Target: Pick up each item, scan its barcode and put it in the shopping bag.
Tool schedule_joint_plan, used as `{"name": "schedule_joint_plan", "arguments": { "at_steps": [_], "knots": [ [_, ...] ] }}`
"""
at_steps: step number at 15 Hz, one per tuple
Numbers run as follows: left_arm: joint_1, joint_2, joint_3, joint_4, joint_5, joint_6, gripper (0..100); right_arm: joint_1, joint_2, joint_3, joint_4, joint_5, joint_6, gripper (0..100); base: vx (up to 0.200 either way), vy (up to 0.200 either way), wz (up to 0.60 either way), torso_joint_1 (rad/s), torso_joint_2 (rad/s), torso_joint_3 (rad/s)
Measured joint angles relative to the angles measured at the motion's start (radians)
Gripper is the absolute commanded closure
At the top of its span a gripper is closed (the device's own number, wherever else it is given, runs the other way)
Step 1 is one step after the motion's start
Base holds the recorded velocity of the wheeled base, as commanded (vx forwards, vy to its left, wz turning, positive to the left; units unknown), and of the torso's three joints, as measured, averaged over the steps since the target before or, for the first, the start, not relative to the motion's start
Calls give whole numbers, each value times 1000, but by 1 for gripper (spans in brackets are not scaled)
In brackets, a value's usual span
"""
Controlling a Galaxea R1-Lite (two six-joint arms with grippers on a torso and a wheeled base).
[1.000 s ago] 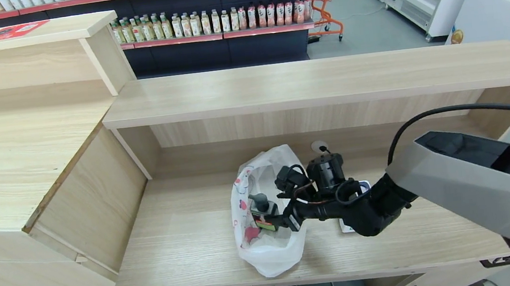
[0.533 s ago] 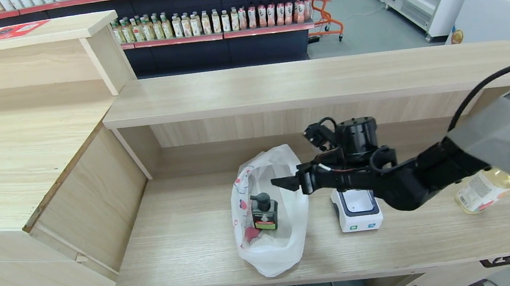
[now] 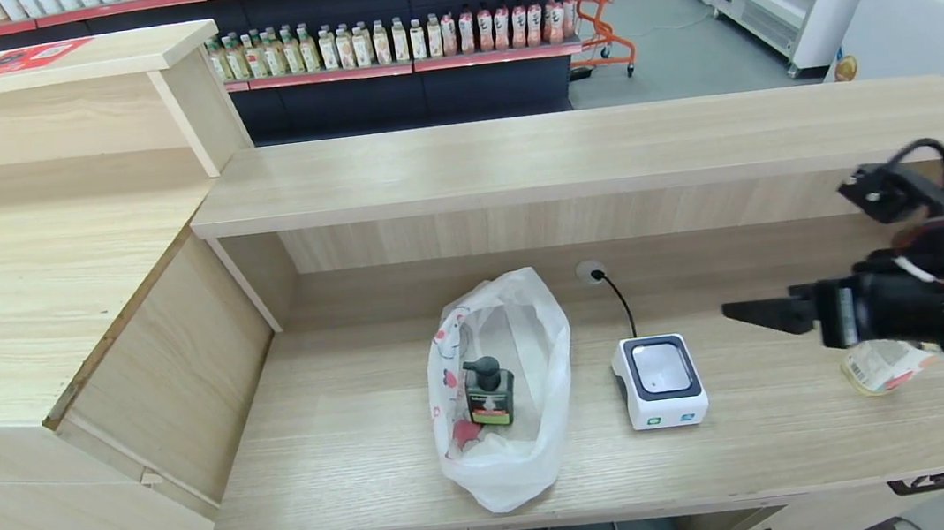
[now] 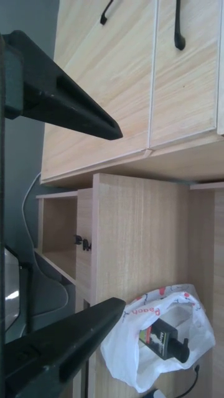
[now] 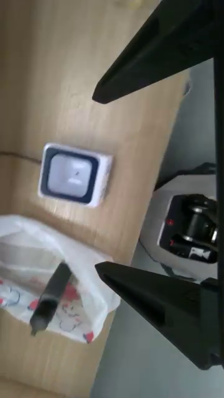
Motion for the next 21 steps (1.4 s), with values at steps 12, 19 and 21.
{"name": "schedule_joint_plan", "arguments": {
  "at_steps": [12,19,21],
  "knots": [
    [0,0,0,0,0,1,0,-205,-1029,468,447,-193,-15,0,0,-50,0,-1,0,1],
    [0,0,0,0,0,0,0,-207,-1310,558,538,-199,-3,0,0,-200,0,5,2,0],
    [0,0,0,0,0,0,0,-207,-1326,564,533,-194,1,0,0,-200,0,-5,5,0]
  ]
}}
